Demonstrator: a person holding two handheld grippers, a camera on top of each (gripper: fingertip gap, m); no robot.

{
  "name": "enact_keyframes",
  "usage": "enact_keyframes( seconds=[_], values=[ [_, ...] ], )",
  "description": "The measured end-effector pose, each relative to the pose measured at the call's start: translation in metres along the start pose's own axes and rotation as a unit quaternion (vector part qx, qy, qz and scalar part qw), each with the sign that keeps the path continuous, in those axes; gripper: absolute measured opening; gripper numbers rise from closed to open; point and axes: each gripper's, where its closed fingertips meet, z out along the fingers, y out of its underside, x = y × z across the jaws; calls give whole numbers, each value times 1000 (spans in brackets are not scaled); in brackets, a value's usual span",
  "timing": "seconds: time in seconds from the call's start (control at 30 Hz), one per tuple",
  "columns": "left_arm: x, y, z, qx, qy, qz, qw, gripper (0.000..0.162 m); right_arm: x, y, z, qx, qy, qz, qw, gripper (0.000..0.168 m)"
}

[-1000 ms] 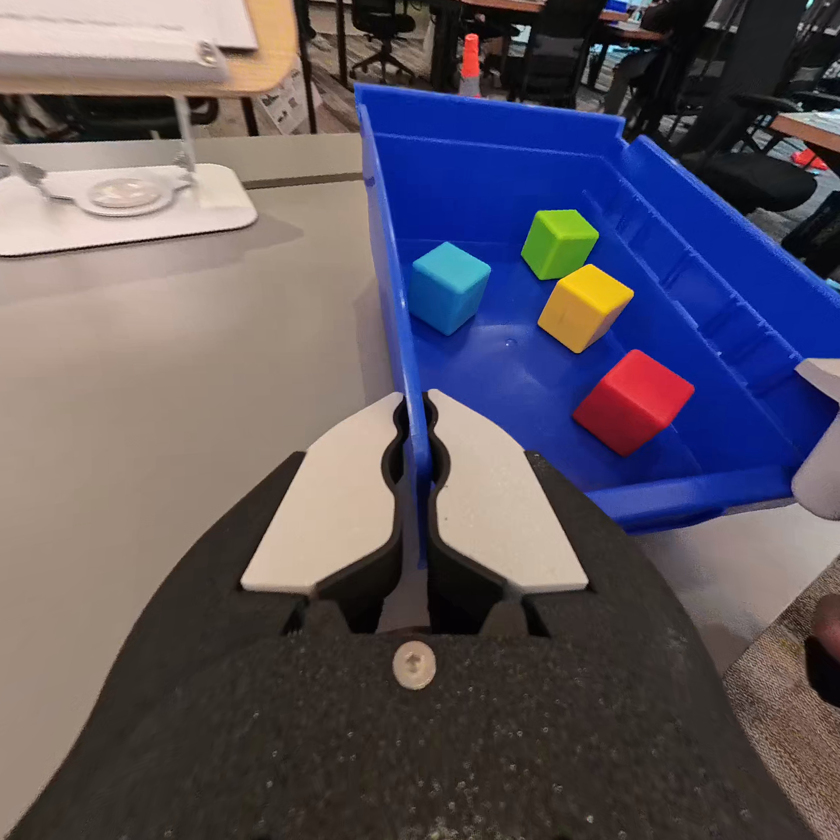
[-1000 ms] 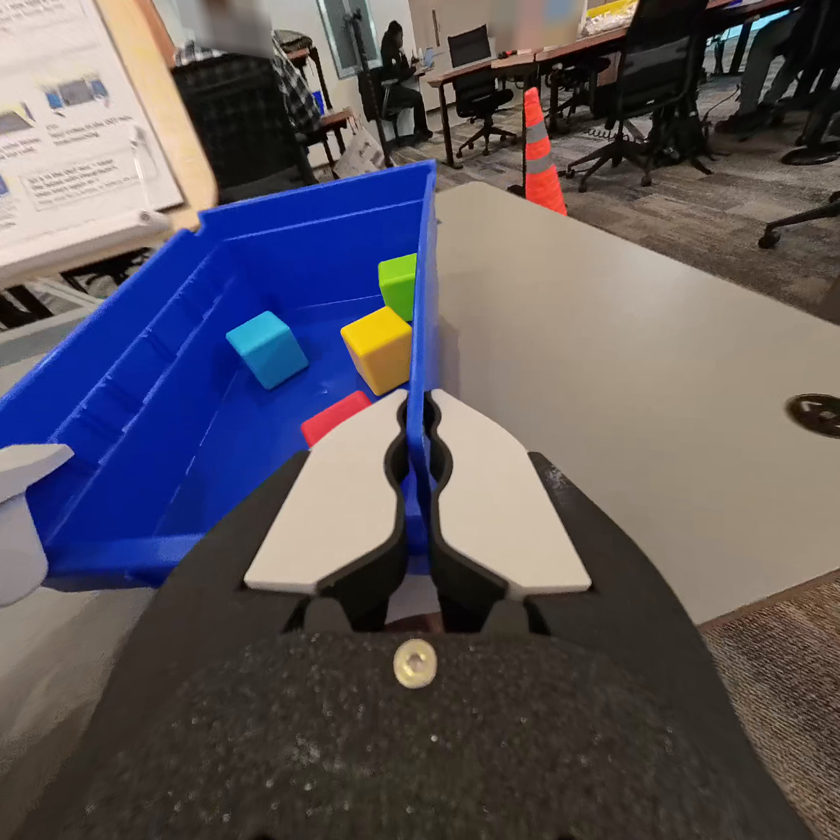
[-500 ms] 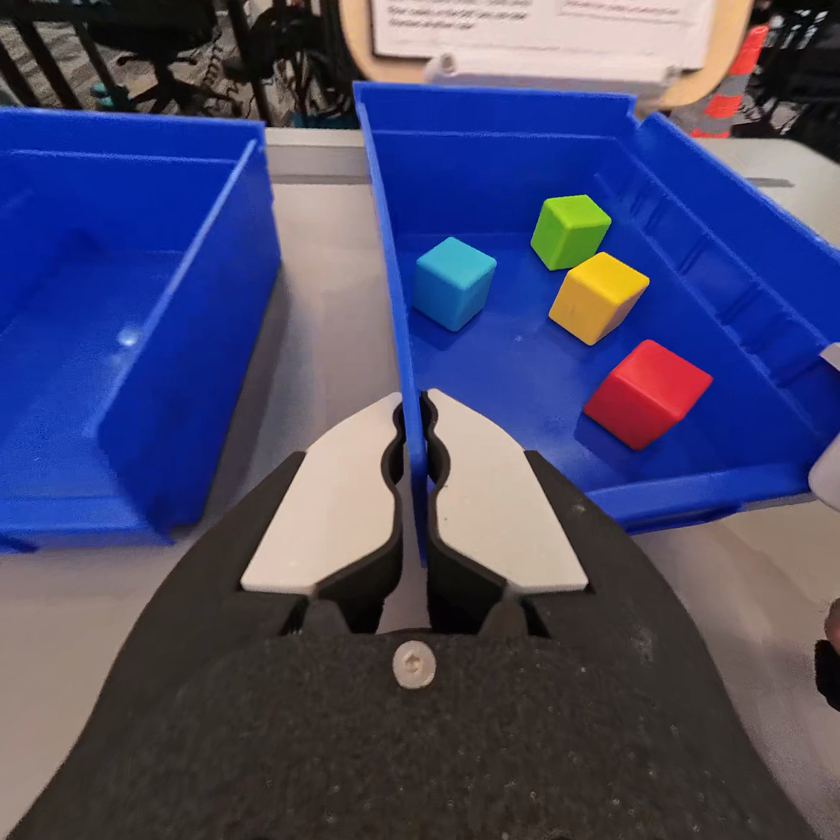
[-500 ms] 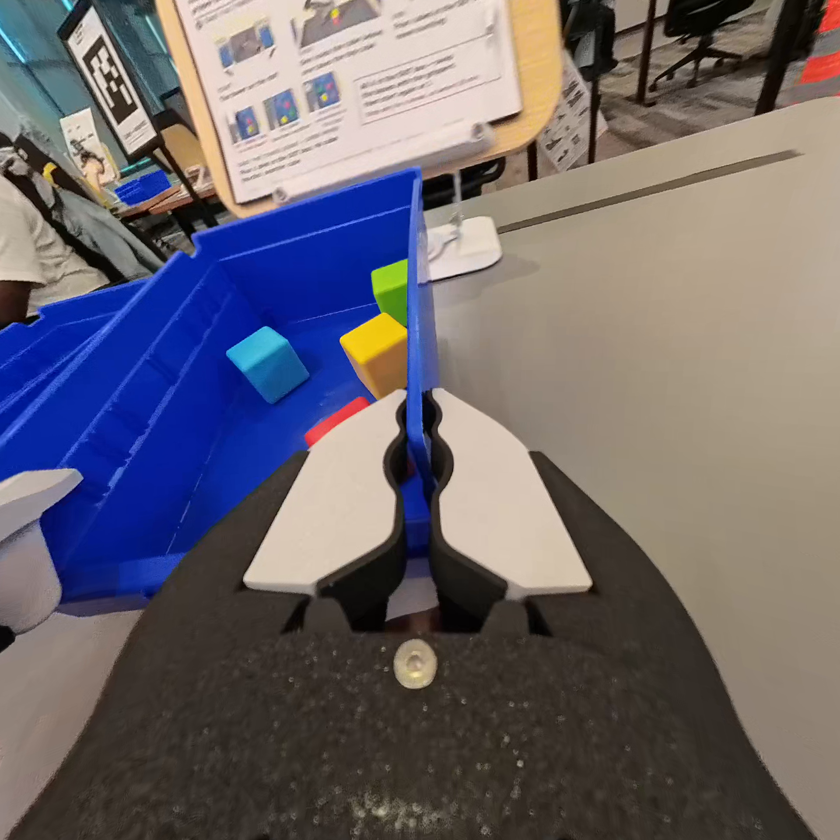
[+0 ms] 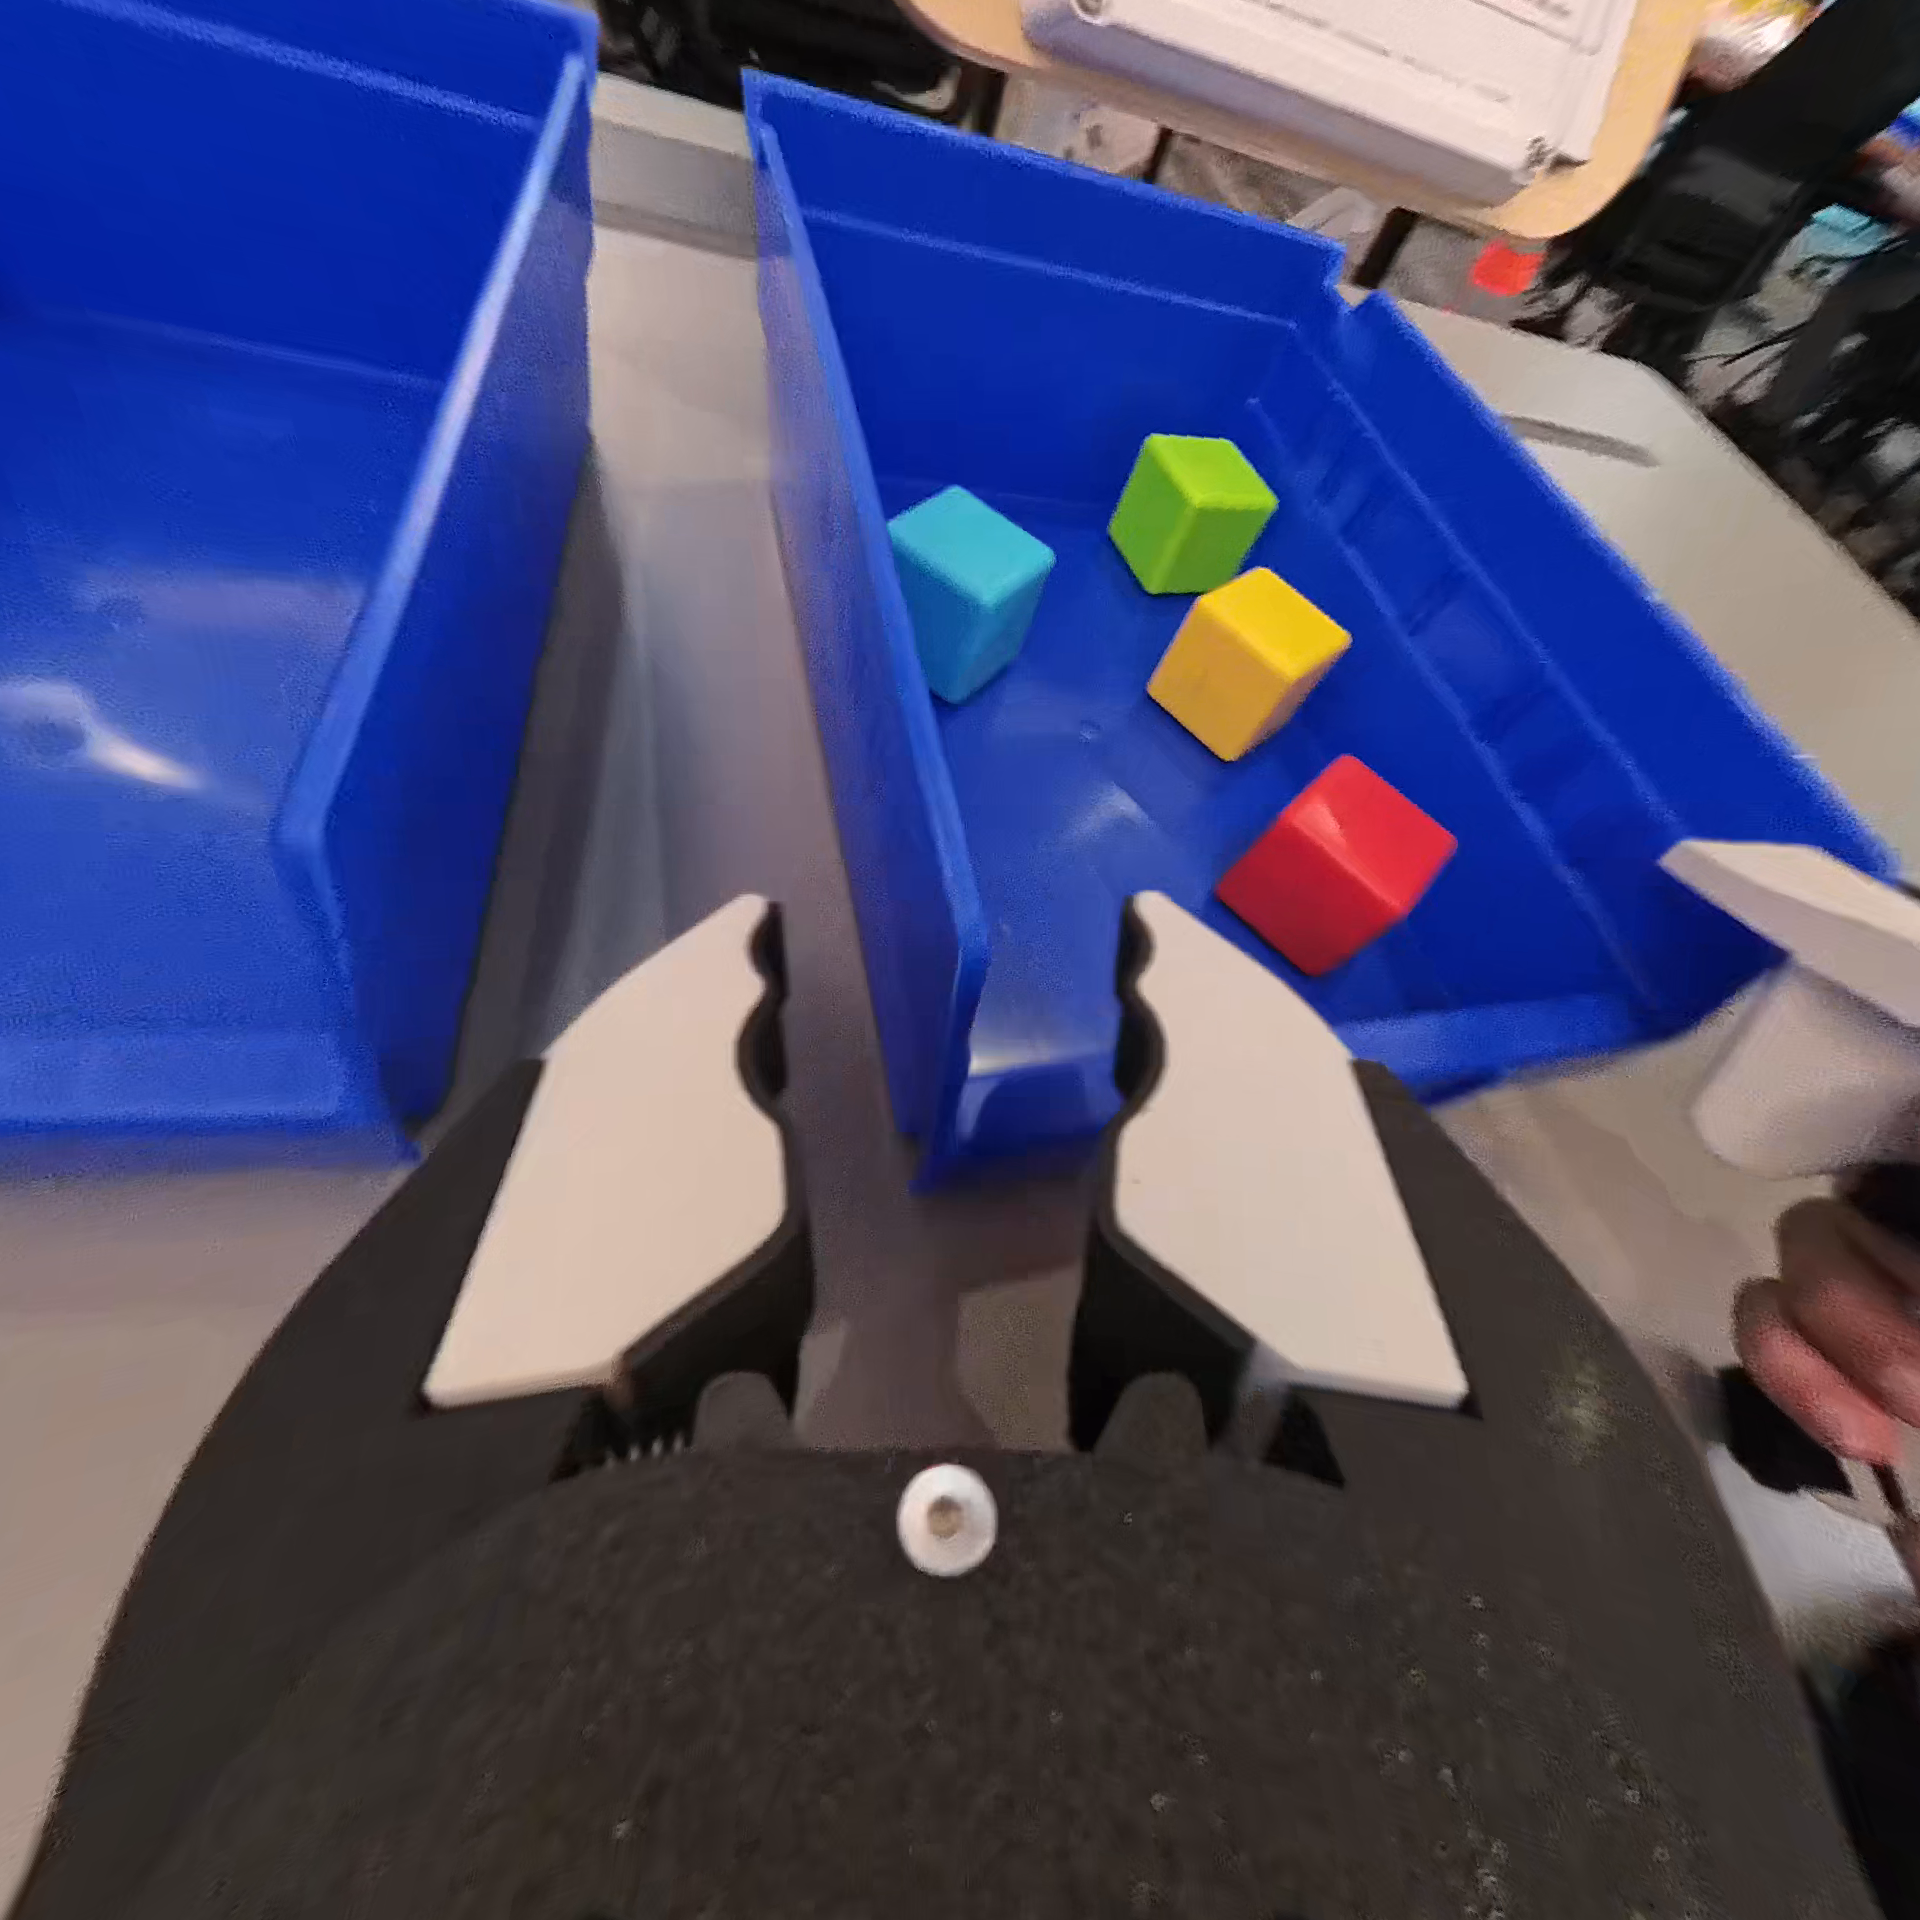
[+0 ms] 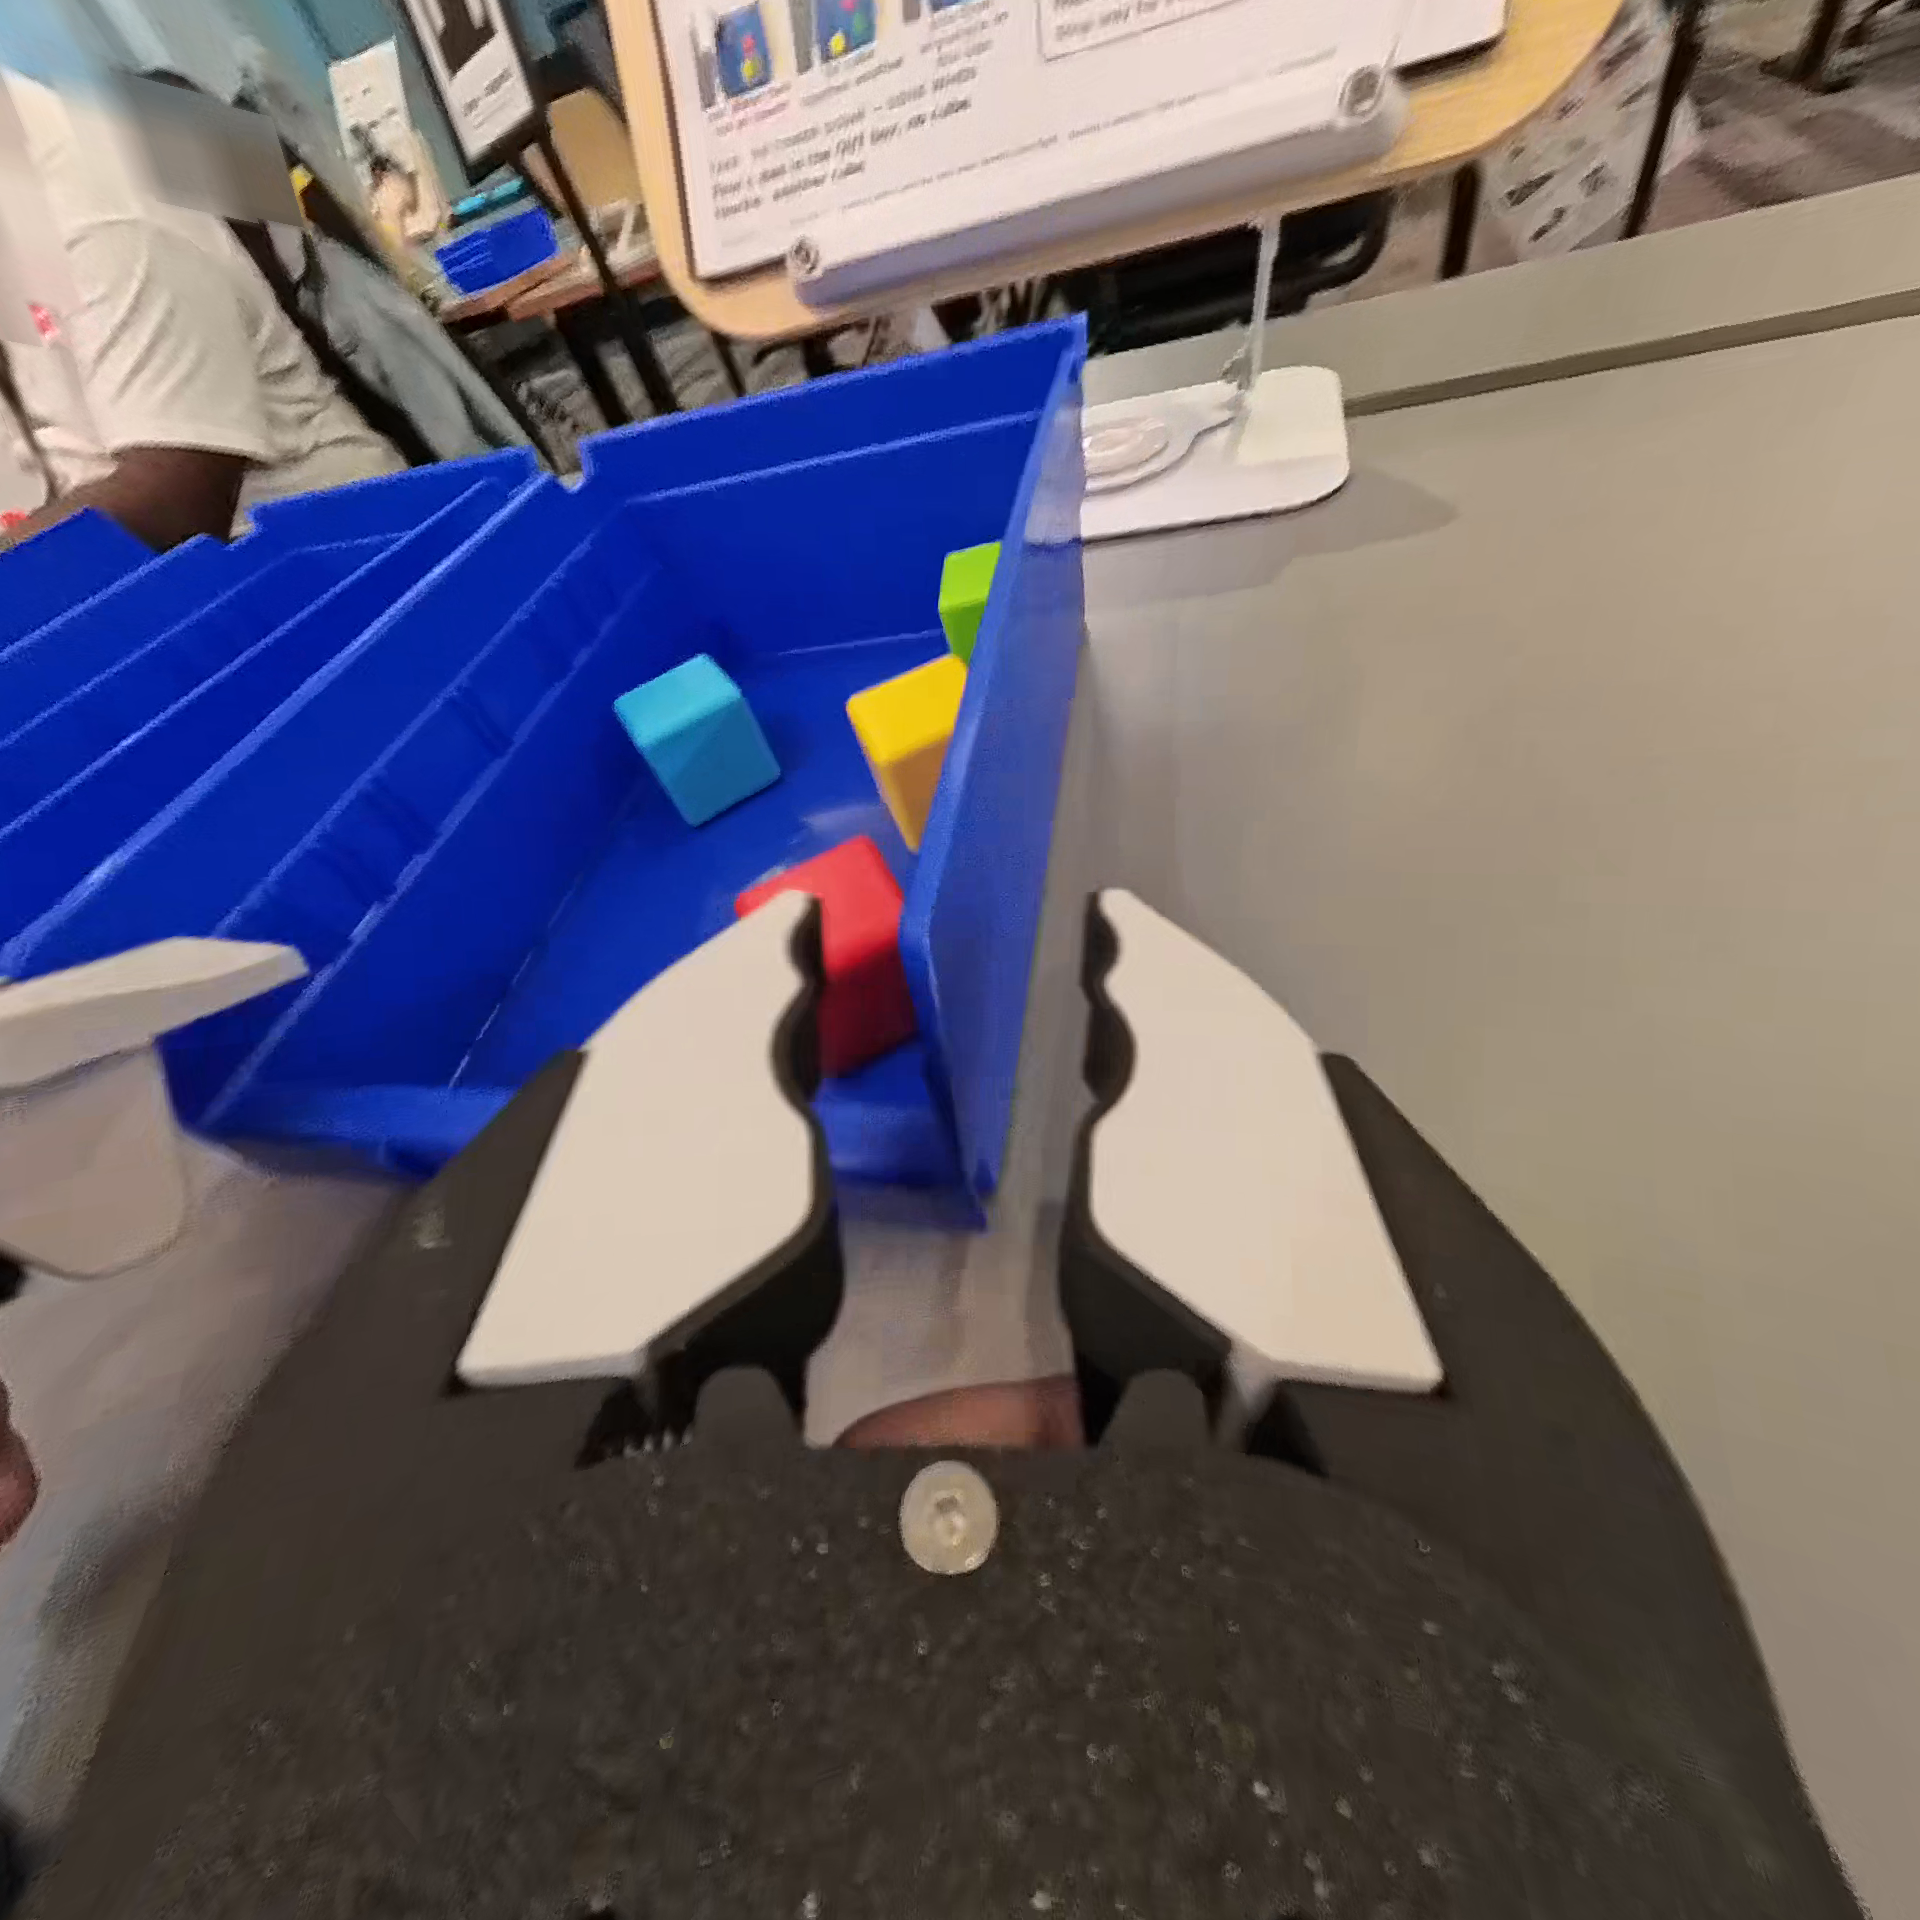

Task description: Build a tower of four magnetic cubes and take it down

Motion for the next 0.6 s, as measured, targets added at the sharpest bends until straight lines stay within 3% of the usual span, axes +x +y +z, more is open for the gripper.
enact_keyframes(
  seconds=[0.1, 0.13, 0.23, 0.3, 0.37, 0.47, 0.53, 0.6],
  values=[
    [-16, -1, -35, 19, 27, -31, 999, 60, 4, 5, -31, -7, -51, -8, 999, 54],
    [-34, -7, -51, 39, 11, -30, 999, 57, 6, 9, -44, -8, -67, -16, 998, 54],
    [-117, -32, -99, 104, -84, -26, 991, 55, 14, 29, -82, 6, -93, -47, 995, 49],
    [-184, -38, -116, 97, -160, -25, 982, 66, 18, 39, -100, 20, -95, -74, 992, 47],
    [-235, -43, -117, 74, -194, -20, 978, 74, 19, 40, -110, 37, -92, -97, 990, 44],
    [-261, -51, -89, 44, -145, -21, 988, 75, 8, 23, -116, 60, -109, -138, 983, 44],
    [-267, -59, -71, 51, -117, -38, 991, 66, 4, 19, -118, 77, -111, -166, 977, 41],
    [-284, -59, -56, 34, -144, -38, 988, 59, 2, 28, -117, 65, -109, -179, 976, 41]
  ],
)
